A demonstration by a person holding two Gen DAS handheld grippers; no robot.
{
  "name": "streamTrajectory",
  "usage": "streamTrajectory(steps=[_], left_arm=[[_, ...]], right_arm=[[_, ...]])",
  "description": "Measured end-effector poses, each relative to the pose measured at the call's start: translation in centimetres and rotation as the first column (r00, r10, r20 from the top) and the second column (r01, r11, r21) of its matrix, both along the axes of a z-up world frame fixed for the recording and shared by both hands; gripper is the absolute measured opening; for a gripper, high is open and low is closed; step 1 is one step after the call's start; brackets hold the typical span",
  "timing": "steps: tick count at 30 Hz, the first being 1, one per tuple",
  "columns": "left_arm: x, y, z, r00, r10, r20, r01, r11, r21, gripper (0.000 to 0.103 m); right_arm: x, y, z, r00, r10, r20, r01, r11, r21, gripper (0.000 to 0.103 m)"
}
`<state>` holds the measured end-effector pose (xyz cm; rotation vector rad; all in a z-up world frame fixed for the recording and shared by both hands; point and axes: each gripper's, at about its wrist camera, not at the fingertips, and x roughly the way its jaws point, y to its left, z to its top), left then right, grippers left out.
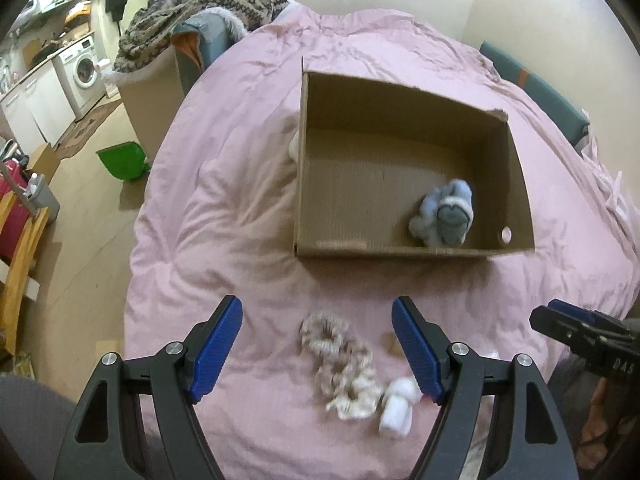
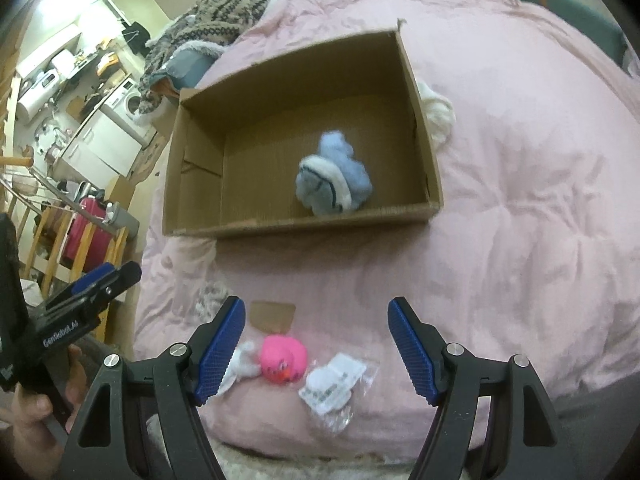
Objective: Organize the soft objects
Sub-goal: 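Move the right gripper back toward the clear plastic bag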
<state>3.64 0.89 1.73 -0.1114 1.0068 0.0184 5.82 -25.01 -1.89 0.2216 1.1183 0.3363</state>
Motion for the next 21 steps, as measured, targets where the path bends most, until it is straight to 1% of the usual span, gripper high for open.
streamTrajectory(steps=[1, 3, 4, 7, 10, 12, 15, 17, 19, 21], left_arm=[[-0.3, 0.0, -0.1, 1.000, -0.001, -0.008, 0.001, 1.000, 0.001, 0.075], [-0.9, 0.2, -0.6, 1.000, 0.010, -0.024, -0.010, 1.000, 0.002, 0.075], [-1.1, 0.4, -0.9, 0.999, 0.021, -0.033, -0.021, 1.000, -0.003, 0.075], [-1.0, 0.7, -1.3, 0.998, 0.051, -0.040, -0.052, 0.998, -0.018, 0.075], [-0.5, 1.0, -1.3, 0.997, 0.078, -0.024, -0.078, 0.997, -0.021, 0.075], [-0.2, 1.2, -1.4, 0.995, 0.093, -0.030, -0.093, 0.995, -0.020, 0.075], [0.1, 1.6, -1.8, 0.993, 0.112, -0.048, -0.114, 0.993, -0.038, 0.075], [0.2, 2.0, -2.1, 0.990, 0.123, -0.063, -0.126, 0.991, -0.051, 0.075], [0.5, 2.3, -2.3, 0.988, 0.138, -0.073, -0.143, 0.988, -0.060, 0.075], [0.5, 2.6, -2.4, 0.986, 0.150, -0.078, -0.155, 0.986, -0.065, 0.075]], right_arm=[[-0.3, 0.0, -0.2, 1.000, -0.004, -0.012, 0.004, 1.000, -0.006, 0.078], [-0.7, 0.0, -0.4, 1.000, -0.021, -0.023, 0.020, 0.998, -0.057, 0.078], [-0.9, 0.0, -0.7, 0.999, -0.023, -0.035, 0.020, 0.998, -0.066, 0.078], [-0.9, -0.3, -1.6, 0.995, -0.024, -0.096, 0.020, 0.999, -0.039, 0.078], [-0.6, -0.4, -2.3, 0.991, -0.035, -0.130, 0.030, 0.999, -0.040, 0.078], [-0.5, -0.3, -3.0, 0.987, -0.028, -0.161, 0.023, 0.999, -0.033, 0.078], [-0.3, 0.5, -4.6, 0.970, 0.005, -0.241, -0.015, 0.999, -0.040, 0.078], [-0.4, 1.4, -5.9, 0.955, 0.035, -0.294, -0.060, 0.995, -0.074, 0.078], [-0.4, 2.3, -6.8, 0.946, 0.049, -0.319, -0.093, 0.988, -0.122, 0.078], [-0.3, 2.9, -7.5, 0.940, 0.064, -0.336, -0.118, 0.983, -0.142, 0.078]])
